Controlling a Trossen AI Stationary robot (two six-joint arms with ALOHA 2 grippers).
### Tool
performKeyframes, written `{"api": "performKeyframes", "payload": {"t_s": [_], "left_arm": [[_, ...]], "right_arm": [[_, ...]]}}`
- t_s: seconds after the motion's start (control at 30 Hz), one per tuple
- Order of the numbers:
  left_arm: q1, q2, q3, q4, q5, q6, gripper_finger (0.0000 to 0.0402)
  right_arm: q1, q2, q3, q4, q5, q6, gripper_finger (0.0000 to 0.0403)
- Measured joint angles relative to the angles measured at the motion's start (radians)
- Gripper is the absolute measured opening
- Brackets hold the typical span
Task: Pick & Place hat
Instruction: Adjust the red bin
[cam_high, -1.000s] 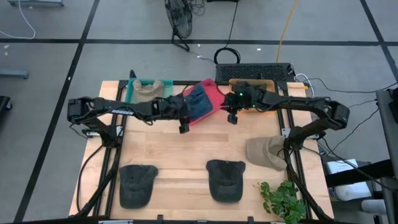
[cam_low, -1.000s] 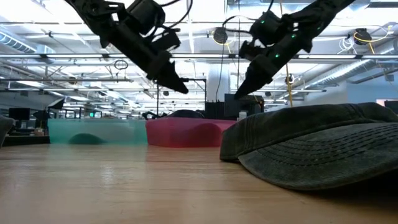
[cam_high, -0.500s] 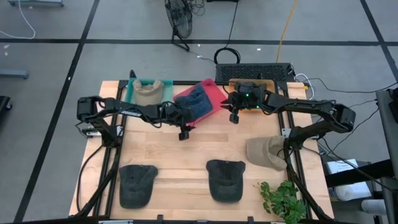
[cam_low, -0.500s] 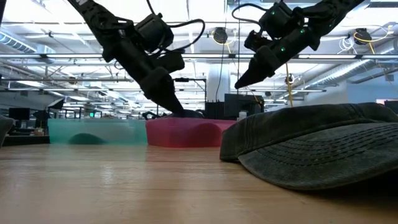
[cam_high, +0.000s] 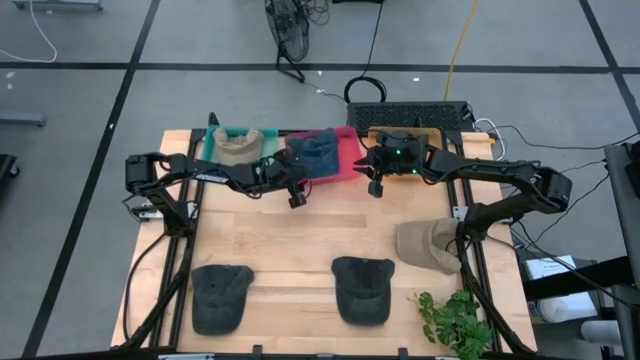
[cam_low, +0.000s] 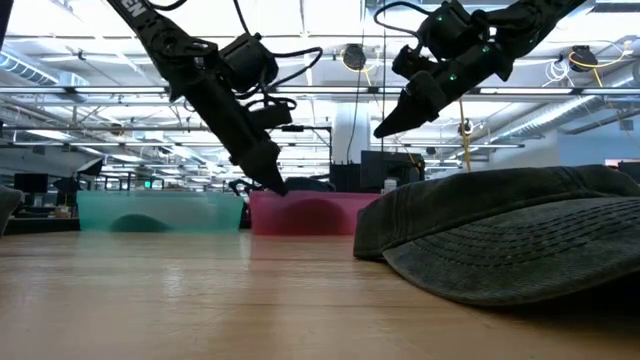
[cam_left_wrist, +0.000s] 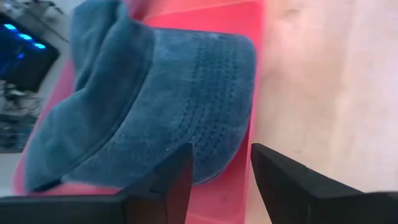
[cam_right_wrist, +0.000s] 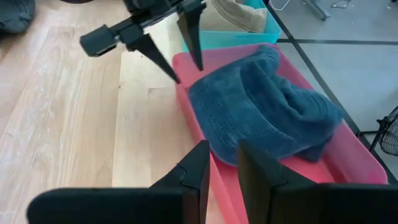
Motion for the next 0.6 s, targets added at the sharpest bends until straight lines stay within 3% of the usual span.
{"api": "performKeyframes", "payload": {"t_s": [0.37,0.6], "left_arm": [[0.036,0.000,0.000,0.025,-0.145,-0.013,0.0175],[0.062,0.000,0.000,0.026,-0.156,-0.048,0.0175]], "right_arm": [[0.000,0.000,0.000,0.000,0.000,0.011,0.0057],[0.000,0.000,0.000,0.000,0.000,0.016,0.0057]]}}
